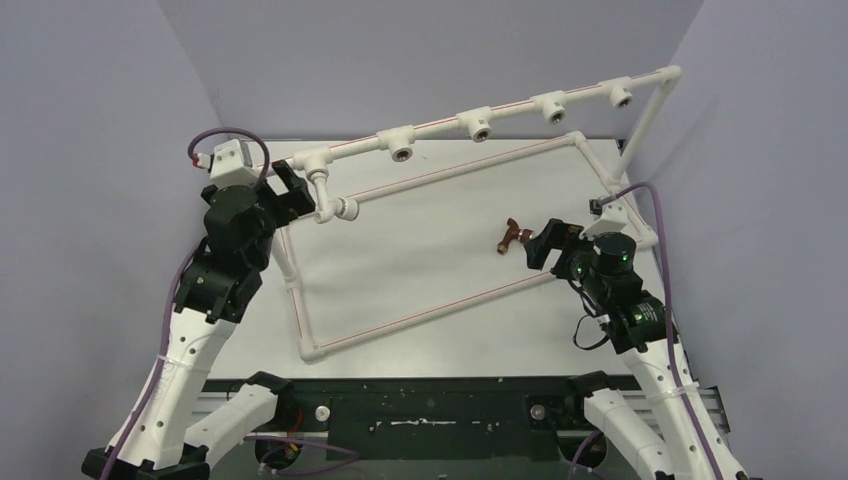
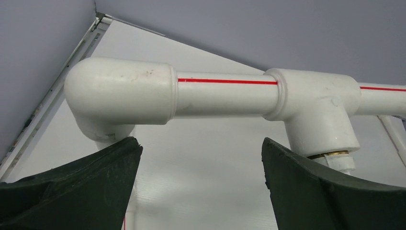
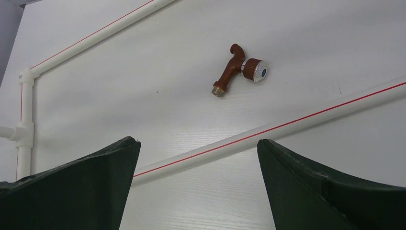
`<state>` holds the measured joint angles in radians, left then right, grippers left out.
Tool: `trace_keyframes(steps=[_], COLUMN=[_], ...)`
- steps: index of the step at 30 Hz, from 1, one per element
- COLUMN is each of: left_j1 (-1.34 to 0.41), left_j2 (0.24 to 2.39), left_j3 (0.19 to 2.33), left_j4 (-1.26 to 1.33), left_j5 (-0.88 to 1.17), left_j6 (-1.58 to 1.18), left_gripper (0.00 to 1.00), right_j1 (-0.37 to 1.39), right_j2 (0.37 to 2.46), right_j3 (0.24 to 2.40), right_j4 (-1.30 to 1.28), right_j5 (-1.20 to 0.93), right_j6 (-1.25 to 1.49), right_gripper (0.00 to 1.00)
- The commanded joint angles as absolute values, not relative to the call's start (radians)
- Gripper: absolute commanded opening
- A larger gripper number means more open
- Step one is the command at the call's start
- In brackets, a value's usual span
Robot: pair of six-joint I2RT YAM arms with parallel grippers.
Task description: Install the water faucets
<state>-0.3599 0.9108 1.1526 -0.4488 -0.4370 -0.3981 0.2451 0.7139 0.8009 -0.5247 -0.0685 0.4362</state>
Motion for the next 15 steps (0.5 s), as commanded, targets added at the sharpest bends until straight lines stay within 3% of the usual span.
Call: trace_keyframes(steps=[1,15], left_j1=[-0.265,0.030], left_j2=[0.922,1.049], left_j3=[1.171,1.224], left_j4=[-0.346,-0.345], left_j5=[-0.482,-0.332], left_j6=[-0.402,-0.506], left_gripper=[0.97,0.97], right_j1=[0.253,0.253], right_j2=[0.737,0.799], right_j3=[0.790,0.787], right_j4=[-0.448,-0.398], right_j5=[-0.085,-0.058], right_j6=[0.448,0.433], right_gripper=[1.00,1.00])
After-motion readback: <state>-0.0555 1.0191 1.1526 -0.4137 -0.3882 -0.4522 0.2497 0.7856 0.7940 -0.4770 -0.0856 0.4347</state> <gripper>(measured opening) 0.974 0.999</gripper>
